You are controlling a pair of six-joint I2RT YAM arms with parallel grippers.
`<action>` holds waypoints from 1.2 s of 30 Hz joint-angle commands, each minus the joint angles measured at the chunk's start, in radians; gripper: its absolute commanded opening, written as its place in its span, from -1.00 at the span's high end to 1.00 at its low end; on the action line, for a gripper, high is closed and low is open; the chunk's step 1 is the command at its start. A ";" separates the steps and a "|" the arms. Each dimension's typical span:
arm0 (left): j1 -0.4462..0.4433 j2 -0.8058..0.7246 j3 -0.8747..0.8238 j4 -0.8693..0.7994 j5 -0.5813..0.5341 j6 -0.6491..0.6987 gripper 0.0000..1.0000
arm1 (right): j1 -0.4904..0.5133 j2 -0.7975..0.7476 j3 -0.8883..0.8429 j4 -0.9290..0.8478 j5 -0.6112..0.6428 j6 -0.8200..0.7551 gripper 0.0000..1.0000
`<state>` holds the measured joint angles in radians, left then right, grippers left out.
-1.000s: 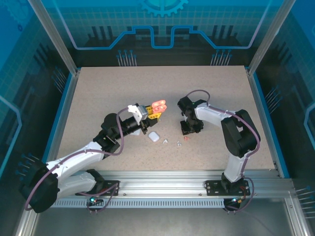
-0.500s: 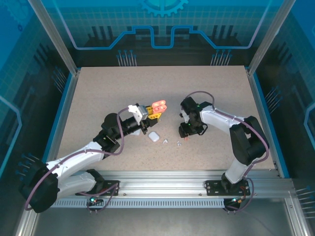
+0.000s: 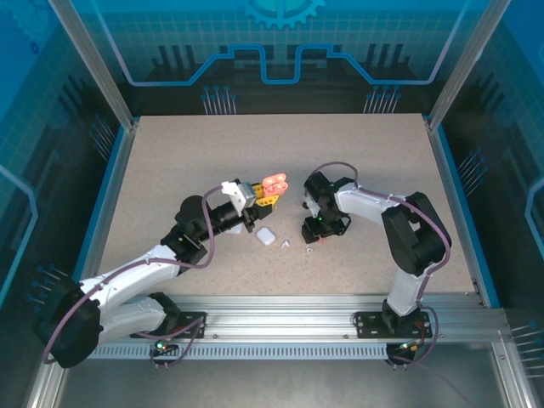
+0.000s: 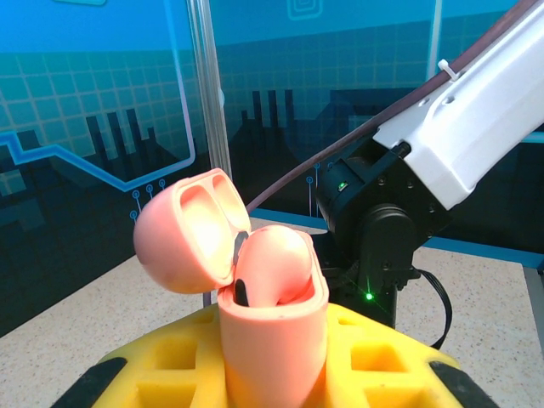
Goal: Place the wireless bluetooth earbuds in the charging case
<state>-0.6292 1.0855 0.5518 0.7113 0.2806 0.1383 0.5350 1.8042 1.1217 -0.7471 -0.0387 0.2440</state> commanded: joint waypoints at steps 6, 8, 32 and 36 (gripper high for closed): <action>0.002 -0.006 0.019 0.016 -0.004 0.021 0.75 | 0.031 -0.028 -0.033 -0.062 -0.018 0.062 -0.15; 0.003 -0.006 0.019 0.015 -0.003 0.021 0.75 | 0.036 -0.035 -0.038 -0.066 -0.029 0.071 -0.14; 0.003 -0.004 0.022 0.014 -0.006 0.024 0.75 | 0.034 -0.067 -0.002 -0.066 0.040 0.169 0.08; 0.003 -0.007 0.020 0.012 -0.006 0.026 0.76 | 0.047 -0.025 0.016 -0.070 0.057 0.167 0.11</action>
<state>-0.6292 1.0855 0.5518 0.7113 0.2806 0.1390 0.5705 1.7412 1.1133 -0.7887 -0.0032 0.3958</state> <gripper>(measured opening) 0.232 0.446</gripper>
